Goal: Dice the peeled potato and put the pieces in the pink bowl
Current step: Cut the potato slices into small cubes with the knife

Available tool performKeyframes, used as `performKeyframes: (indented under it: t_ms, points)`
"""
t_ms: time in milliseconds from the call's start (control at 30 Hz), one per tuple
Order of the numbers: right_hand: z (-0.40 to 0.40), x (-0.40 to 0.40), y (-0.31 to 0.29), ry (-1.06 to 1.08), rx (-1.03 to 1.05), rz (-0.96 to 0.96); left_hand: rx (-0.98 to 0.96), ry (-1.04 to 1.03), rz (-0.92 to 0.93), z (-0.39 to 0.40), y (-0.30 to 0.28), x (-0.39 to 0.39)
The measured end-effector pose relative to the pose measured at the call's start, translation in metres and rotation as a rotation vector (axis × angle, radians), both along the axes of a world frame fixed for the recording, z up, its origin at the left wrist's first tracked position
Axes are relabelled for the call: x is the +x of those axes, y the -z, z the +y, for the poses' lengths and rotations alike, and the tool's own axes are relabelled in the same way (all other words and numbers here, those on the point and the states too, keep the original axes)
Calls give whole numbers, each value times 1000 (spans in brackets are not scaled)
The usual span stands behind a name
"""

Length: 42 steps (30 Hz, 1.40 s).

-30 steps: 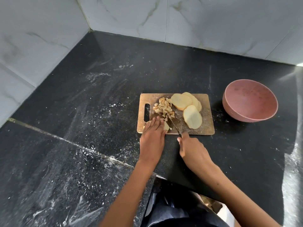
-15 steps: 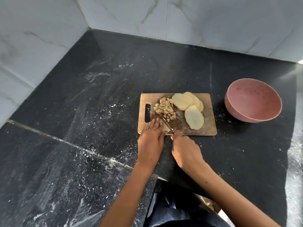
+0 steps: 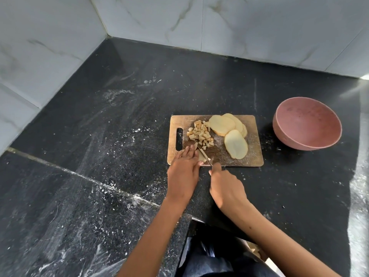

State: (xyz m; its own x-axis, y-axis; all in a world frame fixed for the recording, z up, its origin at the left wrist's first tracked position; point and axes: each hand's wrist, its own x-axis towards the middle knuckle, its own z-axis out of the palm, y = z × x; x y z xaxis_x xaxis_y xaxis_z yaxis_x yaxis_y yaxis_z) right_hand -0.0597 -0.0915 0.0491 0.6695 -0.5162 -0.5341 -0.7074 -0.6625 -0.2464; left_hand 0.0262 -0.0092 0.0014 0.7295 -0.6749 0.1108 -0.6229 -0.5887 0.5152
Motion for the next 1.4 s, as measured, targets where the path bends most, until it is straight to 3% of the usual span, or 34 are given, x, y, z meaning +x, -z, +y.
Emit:
performKeyframes:
  t_ms: [400, 633, 967, 1400]
  points:
    - [2, -49, -4, -41, 3, -17, 5, -13, -25, -1, 2, -5]
    - [-20, -34, -8, 44, 115, -154, -33, 0, -31, 3, 6, -6]
    - [-13, -14, -9, -1, 26, -236, -18, -36, -42, 2, 6, -10]
    - [-10, -6, -2, -100, -38, -28, -9, -25, 50, 2, -1, -1]
